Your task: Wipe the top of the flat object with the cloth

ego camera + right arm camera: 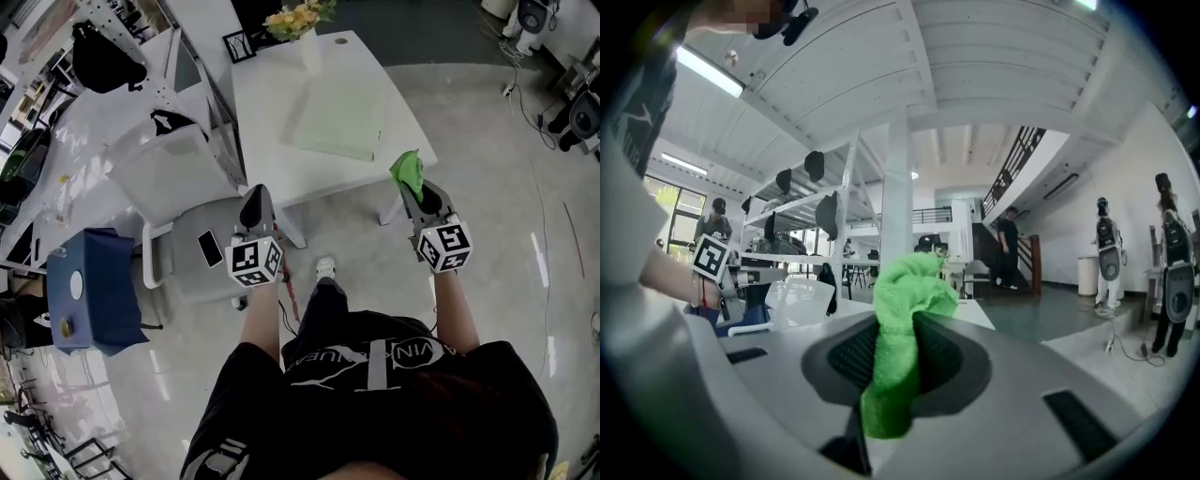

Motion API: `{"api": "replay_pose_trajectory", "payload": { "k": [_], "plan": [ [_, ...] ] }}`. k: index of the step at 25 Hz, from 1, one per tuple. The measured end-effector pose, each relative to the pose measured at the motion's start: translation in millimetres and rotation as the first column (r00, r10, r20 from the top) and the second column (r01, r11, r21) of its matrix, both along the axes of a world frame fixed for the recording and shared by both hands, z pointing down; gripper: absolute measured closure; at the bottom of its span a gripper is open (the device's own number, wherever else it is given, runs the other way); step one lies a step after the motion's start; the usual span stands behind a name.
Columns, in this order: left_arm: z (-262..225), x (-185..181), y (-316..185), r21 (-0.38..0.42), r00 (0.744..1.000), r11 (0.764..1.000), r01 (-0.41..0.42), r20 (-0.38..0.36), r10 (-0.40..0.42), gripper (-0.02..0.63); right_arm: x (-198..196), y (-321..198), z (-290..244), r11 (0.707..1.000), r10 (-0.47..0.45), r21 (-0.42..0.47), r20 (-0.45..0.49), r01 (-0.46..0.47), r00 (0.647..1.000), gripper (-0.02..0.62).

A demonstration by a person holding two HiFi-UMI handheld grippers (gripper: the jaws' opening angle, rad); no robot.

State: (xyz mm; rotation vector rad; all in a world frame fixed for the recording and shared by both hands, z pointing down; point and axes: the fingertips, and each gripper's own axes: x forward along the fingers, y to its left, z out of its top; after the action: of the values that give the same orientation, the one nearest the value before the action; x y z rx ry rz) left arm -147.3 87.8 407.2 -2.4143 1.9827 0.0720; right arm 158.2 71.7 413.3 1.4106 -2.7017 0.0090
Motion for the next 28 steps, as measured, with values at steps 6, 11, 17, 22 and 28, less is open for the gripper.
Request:
{"api": "replay_pose_trajectory", "payload": {
  "k": [6,11,17,22,28],
  "plan": [
    [2.6,1.9,-74.5,-0.027,0.998,0.998,-0.062,-0.008,0.062,0.595,-2.4,-51.3,-0.8,0.999,0.039,-0.025,-0.019,-0.039,0.999,0.532],
    [2.2,10.0,-119.1,-0.043,0.989,0.99,-0.134,0.05,0.136,0.595,-10.2,-88.7,7.2,0.995,0.073,-0.064,-0.004,-0.073,0.997,0.532],
    [-0.9,-2.4,-170.0,-0.048,0.985,0.986,-0.161,0.048,0.164,0.595,-28.2,-134.1,5.1,0.995,0.078,-0.068,-0.005,-0.078,0.997,0.532],
    [-2.5,-14.0,-206.6,-0.048,0.981,0.982,-0.181,0.055,0.184,0.595,-42.2,-169.8,5.3,0.993,0.09,-0.071,0.003,-0.09,0.996,0.532],
    [5.1,-27.8,-237.3,-0.056,0.977,0.977,-0.203,0.05,0.206,0.594,-65.8,-202.5,9.1,0.994,0.084,-0.075,0.001,-0.084,0.996,0.532]
  ]
}}
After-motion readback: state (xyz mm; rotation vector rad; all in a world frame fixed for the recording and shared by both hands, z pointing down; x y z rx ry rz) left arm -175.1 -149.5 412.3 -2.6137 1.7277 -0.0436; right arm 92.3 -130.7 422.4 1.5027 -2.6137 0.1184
